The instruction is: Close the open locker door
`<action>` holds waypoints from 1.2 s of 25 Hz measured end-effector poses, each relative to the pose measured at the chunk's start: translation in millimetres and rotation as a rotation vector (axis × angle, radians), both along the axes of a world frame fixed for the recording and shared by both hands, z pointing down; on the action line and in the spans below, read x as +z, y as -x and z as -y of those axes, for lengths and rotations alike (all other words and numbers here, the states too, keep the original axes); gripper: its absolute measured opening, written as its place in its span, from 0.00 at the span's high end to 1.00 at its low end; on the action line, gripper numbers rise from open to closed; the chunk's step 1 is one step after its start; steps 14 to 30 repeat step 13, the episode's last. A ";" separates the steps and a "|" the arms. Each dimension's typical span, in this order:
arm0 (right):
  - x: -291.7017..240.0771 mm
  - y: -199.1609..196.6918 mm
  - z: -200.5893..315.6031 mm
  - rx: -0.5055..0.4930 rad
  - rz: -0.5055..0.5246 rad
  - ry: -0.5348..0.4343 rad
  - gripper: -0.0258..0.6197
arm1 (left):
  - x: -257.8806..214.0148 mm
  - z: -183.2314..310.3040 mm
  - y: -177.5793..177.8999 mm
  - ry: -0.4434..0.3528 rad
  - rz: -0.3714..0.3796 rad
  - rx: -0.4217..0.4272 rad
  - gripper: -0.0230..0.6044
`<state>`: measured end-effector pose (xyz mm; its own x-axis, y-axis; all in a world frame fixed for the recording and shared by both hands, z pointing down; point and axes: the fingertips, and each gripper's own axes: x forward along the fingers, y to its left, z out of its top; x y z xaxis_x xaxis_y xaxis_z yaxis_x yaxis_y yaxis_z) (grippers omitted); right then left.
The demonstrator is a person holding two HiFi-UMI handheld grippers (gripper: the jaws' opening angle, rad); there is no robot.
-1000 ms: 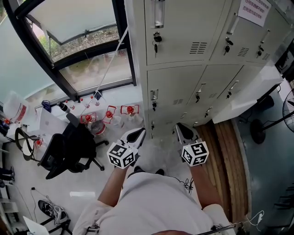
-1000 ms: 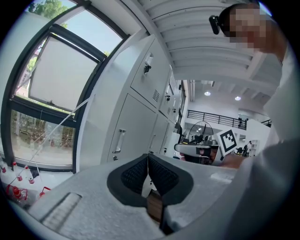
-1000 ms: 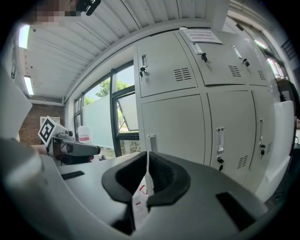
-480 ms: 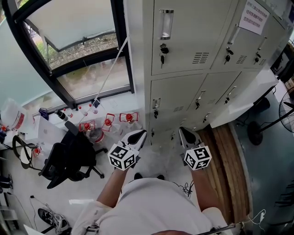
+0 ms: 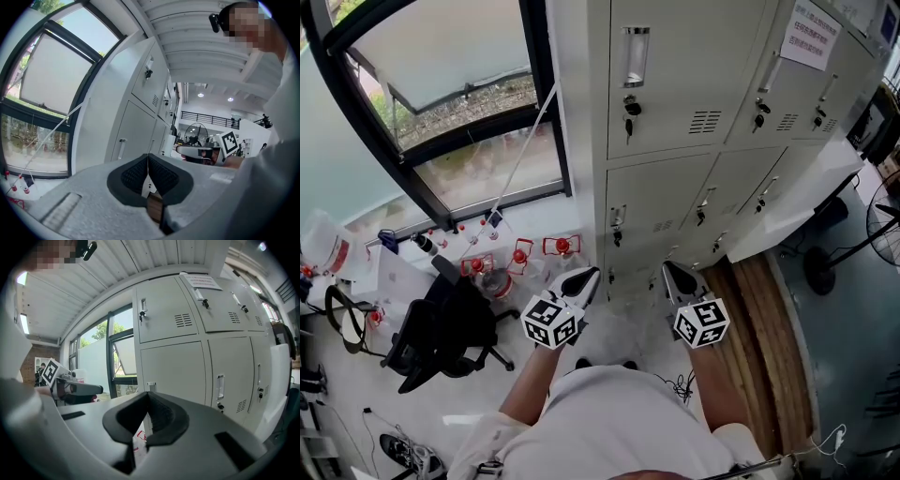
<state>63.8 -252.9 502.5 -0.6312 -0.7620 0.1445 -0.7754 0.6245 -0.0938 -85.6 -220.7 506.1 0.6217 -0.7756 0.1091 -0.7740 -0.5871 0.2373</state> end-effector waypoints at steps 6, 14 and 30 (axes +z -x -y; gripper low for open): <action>2.3 3.4 -0.4 -0.003 -0.002 0.006 0.95 | 2.7 -0.6 5.0 0.010 -0.006 -0.004 0.94; -0.3 8.0 -3.5 -0.011 -0.003 0.004 0.95 | -0.5 -3.1 9.6 0.006 -0.017 -0.016 0.94; -0.3 8.0 -3.5 -0.011 -0.003 0.004 0.95 | -0.5 -3.1 9.6 0.006 -0.017 -0.016 0.94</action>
